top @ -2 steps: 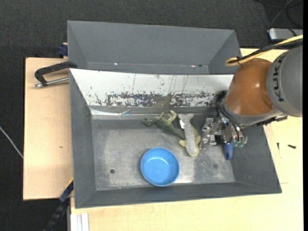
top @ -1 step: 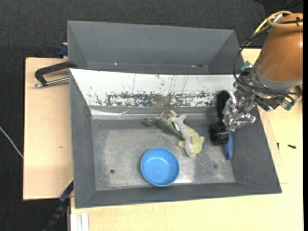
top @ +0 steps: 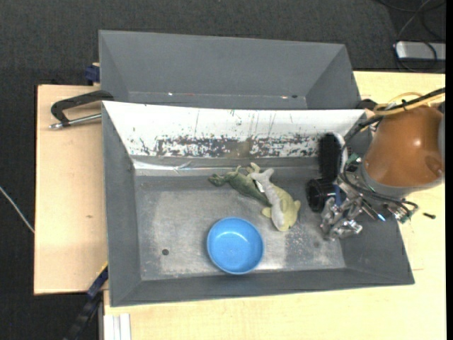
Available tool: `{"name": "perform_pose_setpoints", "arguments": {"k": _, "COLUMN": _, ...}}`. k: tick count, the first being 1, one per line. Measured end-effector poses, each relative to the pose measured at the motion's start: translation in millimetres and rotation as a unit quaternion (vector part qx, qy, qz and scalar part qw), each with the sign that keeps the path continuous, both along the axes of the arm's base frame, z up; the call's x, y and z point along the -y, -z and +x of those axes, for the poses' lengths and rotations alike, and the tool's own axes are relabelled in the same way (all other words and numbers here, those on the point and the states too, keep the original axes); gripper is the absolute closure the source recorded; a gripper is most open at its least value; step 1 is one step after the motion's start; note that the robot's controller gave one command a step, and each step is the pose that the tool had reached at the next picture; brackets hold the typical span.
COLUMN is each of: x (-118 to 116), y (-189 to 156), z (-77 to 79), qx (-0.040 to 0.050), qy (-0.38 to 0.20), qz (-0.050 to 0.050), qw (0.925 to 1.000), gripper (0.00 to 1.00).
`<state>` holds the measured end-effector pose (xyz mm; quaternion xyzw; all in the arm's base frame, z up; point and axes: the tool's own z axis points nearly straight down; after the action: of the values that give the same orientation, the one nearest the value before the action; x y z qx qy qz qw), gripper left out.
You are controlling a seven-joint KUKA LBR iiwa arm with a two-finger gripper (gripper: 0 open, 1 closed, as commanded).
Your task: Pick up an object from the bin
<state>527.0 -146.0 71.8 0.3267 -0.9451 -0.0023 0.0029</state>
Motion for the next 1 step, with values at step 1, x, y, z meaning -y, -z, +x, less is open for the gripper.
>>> {"name": "perform_pose_setpoints", "arguments": {"k": 1, "x": -33.0, "y": -92.2, "z": -4.2, "qx": 0.0093, "qy": 0.076, "qz": -0.001, "qw": 0.9971, "gripper": 1.0}}
